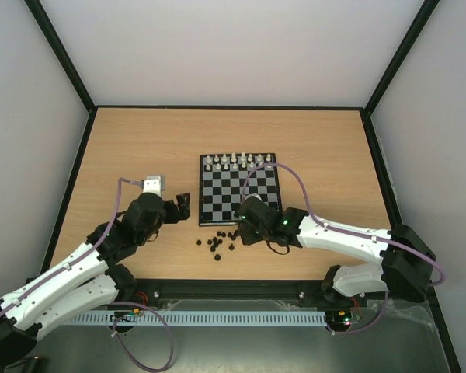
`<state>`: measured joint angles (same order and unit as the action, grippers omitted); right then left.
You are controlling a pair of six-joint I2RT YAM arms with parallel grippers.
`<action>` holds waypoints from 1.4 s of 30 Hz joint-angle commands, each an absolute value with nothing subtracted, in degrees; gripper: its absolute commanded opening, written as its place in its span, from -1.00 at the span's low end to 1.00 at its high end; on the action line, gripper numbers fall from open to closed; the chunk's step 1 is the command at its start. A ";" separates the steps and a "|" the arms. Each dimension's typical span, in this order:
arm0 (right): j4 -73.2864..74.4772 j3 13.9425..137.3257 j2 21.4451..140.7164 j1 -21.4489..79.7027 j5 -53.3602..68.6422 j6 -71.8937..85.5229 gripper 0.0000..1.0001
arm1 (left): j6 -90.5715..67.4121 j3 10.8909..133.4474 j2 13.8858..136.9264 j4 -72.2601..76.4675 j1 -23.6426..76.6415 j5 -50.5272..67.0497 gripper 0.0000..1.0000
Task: Set up the chess pieces on the board
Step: Pick up the chess piece at the center of the board.
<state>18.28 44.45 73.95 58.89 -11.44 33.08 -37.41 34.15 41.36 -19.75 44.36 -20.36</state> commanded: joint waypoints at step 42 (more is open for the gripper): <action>16.97 59.98 96.84 69.26 -7.83 31.52 -0.32 | -40.76 29.01 35.79 -20.03 44.40 -19.51 0.99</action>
<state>16.21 58.39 95.35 68.77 -8.16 32.47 -40.34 29.89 36.40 -19.75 44.36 -19.09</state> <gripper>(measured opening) 0.343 0.995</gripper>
